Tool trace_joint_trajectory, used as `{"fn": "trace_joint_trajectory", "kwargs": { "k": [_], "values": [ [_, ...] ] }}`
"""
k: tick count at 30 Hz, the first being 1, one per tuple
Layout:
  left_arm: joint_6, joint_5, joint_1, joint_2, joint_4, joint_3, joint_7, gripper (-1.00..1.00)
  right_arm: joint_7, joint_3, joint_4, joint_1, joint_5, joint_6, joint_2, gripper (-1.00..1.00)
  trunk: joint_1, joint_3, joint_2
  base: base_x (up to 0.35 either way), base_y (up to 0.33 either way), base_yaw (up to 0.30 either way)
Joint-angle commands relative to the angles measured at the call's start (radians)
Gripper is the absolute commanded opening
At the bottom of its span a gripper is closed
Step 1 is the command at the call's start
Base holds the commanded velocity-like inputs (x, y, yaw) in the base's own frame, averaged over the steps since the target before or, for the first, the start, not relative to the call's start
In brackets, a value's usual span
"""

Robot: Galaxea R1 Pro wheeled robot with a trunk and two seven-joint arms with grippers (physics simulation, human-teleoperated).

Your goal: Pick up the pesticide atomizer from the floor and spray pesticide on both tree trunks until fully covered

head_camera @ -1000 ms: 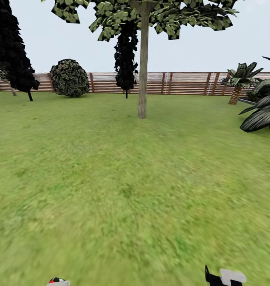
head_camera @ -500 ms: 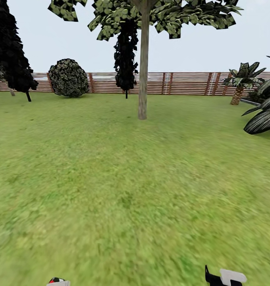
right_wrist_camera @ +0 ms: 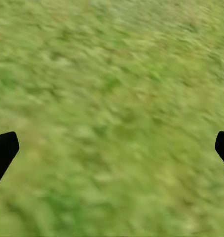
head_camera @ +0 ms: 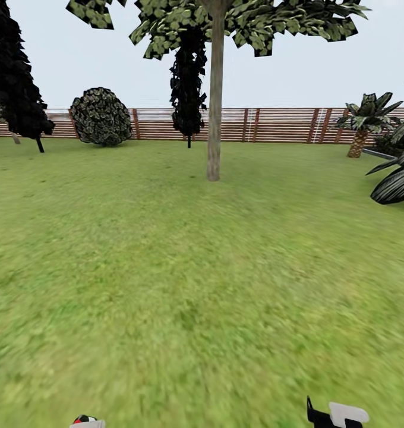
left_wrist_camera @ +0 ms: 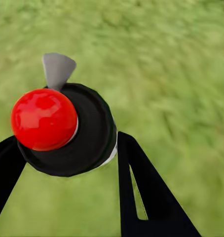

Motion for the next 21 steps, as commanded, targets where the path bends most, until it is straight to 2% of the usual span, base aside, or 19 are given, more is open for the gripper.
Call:
{"fn": "trace_joint_trajectory", "kwargs": {
  "k": [1, 21],
  "values": [
    [-0.003, 0.002, -0.001, 0.0, 0.001, -0.003, 0.01, -1.0, -0.003, -0.001, 0.001, -0.001, 0.005, -0.003, 0.0, 1.0, 0.0, -0.001, 0.0, 0.337, 0.0, 0.0],
    [-0.001, 0.002, -0.001, 0.0, 0.001, -0.002, 0.01, -1.0, -0.003, -0.001, 0.001, -0.001, 0.005, -0.003, 0.0, 1.0, 0.0, -0.001, 0.0, 0.337, 0.0, 0.0]
  ]
}}
